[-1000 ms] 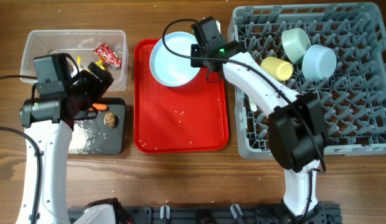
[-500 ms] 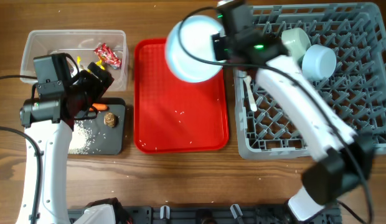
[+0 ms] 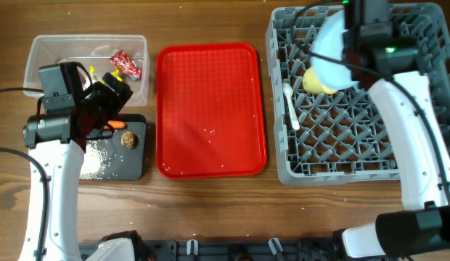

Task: Sort waste into correct bins and load items into the dishwasher rack
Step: 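Lift the light-blue plate and carry it right over the rack, then lower the plate upright into the rack's back-left slots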

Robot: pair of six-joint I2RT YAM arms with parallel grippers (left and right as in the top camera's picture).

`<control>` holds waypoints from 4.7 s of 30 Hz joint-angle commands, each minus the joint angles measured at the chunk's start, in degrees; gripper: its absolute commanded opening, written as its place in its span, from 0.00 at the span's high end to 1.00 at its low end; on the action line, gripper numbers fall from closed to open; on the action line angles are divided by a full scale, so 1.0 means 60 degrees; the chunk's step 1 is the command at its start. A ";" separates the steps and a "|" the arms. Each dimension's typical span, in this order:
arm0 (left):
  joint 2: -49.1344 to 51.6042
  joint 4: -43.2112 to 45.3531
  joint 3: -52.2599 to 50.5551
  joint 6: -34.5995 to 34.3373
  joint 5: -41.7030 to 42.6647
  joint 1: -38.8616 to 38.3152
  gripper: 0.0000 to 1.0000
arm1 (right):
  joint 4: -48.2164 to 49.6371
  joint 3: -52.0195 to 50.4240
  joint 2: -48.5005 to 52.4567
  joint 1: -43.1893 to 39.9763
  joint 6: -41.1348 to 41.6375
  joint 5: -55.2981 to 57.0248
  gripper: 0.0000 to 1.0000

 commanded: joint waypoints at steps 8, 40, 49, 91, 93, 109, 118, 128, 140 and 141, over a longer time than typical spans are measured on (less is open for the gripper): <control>-0.0058 0.0018 0.0124 -0.0087 -0.0025 0.0062 0.00 | 0.0273 0.0044 -0.0135 -0.0437 -0.0503 -0.0568 0.96; -0.0058 0.0022 0.0124 -0.0087 -0.0025 0.0062 0.00 | 0.2623 0.0033 0.0605 -0.0186 -0.0576 -0.1392 0.96; -0.0058 0.0022 0.0124 -0.0087 -0.0025 0.0062 0.00 | 0.5140 0.0033 0.2441 0.0561 -0.2197 0.1424 0.96; -0.0058 0.0022 0.0124 -0.0087 -0.0025 0.0062 0.00 | 0.3756 0.0026 0.3300 0.1650 -0.0590 -0.0295 0.88; -0.0058 0.0022 0.0124 -0.0087 -0.0025 0.0062 0.00 | 0.3730 0.0026 0.3297 0.1650 -0.0535 -0.0295 0.87; -0.0058 0.0022 0.0124 -0.0087 -0.0025 0.0062 0.00 | 0.3701 0.0029 0.2579 0.1566 0.0958 -0.1792 0.59; -0.0058 0.0022 0.0124 -0.0087 -0.0025 0.0062 0.00 | 0.3515 0.0029 0.1173 0.1406 0.1479 -0.1949 0.51; -0.0058 0.0022 0.0124 -0.0087 -0.0025 0.0062 0.00 | 0.2718 0.0029 -0.0965 0.0670 0.1949 -0.5916 0.04; -0.0058 0.0022 0.0124 -0.0087 -0.0025 0.0062 0.00 | 0.1472 0.0026 -0.1082 0.0667 0.1949 -0.5938 0.00; -0.0058 0.0018 0.0124 -0.0087 -0.0025 0.0062 0.00 | 0.1475 0.0026 -0.1082 0.0667 0.1949 -0.5938 0.00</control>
